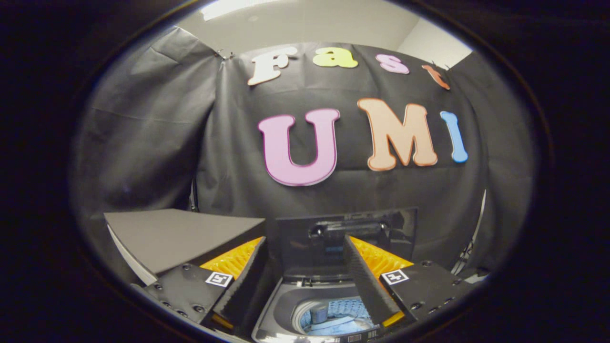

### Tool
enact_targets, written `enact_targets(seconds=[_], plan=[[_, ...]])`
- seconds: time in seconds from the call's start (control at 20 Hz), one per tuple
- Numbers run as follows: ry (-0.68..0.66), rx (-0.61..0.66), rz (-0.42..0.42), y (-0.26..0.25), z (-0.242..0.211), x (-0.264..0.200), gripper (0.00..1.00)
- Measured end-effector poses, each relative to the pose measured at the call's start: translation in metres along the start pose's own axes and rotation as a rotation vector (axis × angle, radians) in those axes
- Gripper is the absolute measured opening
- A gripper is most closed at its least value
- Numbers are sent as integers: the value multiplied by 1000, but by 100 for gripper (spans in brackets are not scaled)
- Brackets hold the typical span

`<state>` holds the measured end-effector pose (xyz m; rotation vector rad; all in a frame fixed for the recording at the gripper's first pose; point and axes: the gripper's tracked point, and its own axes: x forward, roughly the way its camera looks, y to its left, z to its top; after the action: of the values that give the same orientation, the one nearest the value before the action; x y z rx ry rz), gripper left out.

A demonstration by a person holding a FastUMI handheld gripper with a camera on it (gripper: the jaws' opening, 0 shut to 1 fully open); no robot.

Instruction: Put the clothes into the washing machine and then close the washing machine lid.

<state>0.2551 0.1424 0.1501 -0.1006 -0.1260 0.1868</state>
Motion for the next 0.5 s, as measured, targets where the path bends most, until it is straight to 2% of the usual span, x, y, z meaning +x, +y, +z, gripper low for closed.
enact_targets(seconds=[0.25, 0.4, 0.5], plan=[[-53, -91, 0, 13, 49, 25, 97], [-104, -170, 38, 22, 80, 53, 97], [-182, -232, 39, 19, 106, 72, 97]])
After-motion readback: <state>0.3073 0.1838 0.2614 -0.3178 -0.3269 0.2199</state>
